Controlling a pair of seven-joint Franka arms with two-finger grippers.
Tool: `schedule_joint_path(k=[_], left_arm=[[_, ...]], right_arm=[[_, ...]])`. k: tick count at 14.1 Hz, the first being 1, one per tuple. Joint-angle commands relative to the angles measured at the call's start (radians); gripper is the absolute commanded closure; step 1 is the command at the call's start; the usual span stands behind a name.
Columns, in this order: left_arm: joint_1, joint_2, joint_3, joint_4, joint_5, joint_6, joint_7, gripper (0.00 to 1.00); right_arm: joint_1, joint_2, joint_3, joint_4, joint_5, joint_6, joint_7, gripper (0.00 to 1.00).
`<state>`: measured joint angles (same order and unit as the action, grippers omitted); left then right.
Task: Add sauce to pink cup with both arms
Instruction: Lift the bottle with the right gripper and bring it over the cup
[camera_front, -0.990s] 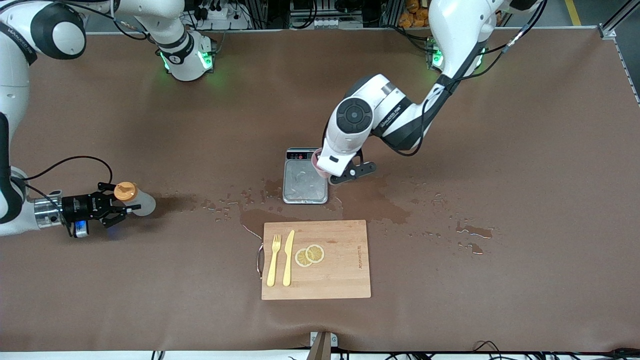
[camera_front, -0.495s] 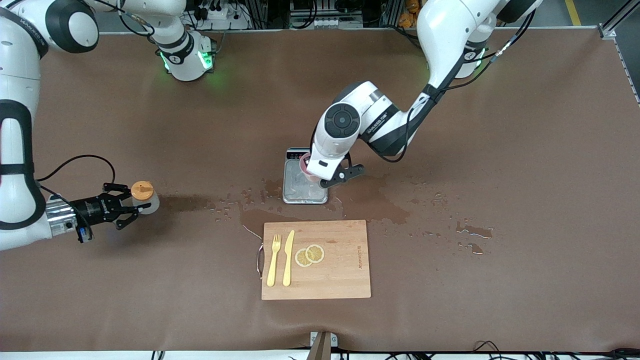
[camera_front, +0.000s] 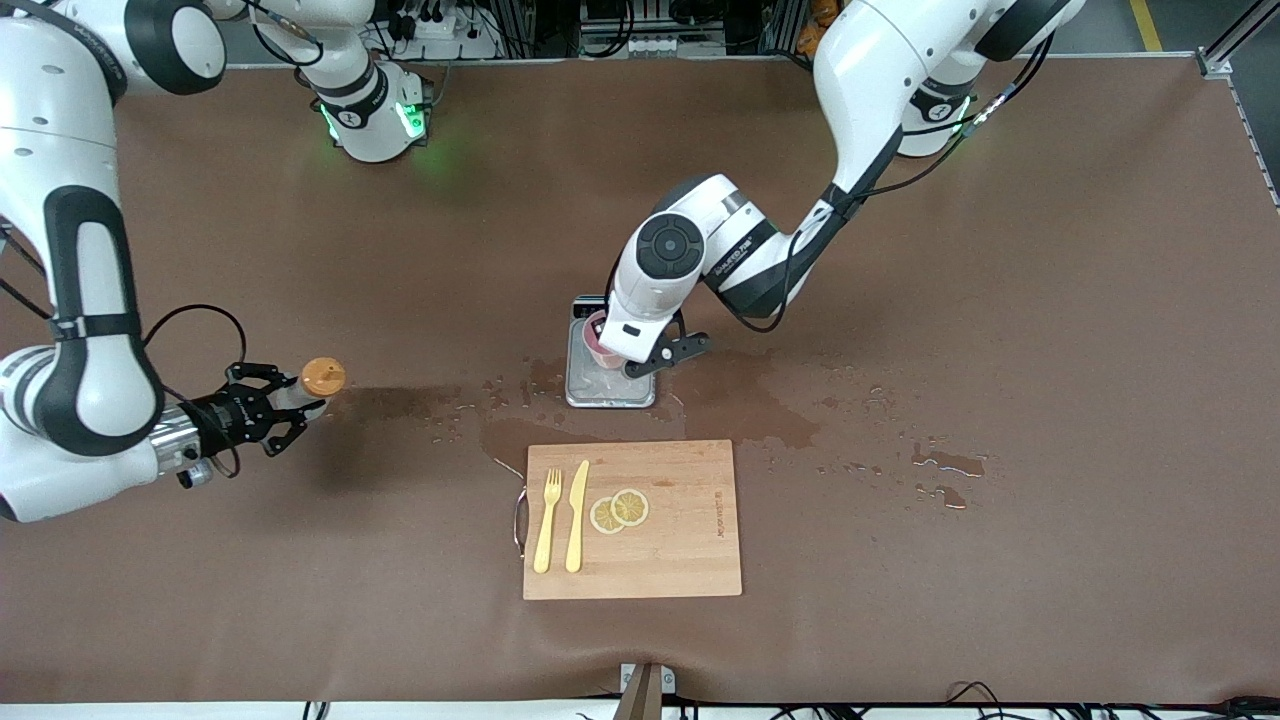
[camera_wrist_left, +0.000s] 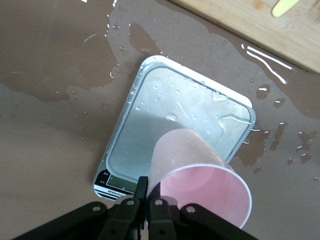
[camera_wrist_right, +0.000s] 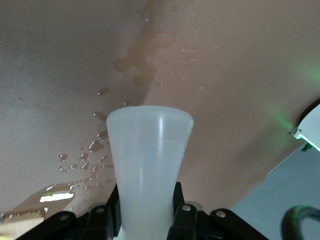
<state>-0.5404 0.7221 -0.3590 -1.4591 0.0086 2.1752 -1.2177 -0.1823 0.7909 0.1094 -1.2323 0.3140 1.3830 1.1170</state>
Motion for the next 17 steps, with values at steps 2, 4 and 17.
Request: schedule_joint_path(k=[2, 4, 17], left_arm=[[-0.024, 0.025, 0.012, 0.029, 0.013, 0.003, -0.020, 1.00], [-0.032, 0.030, 0.026, 0.031, 0.013, 0.015, -0.022, 1.00], [-0.032, -0.064, 0.068, 0.025, 0.045, 0.017, -0.060, 0.00]], right_arm=[[0.064, -0.038, -0.008, 0.010, -0.082, -0.013, 0.108, 0.59], [0.118, -0.050, -0.010, 0.010, -0.151, -0.012, 0.188, 0.59], [0.363, -0.079, -0.010, 0.056, -0.334, -0.079, 0.610, 0.68]])
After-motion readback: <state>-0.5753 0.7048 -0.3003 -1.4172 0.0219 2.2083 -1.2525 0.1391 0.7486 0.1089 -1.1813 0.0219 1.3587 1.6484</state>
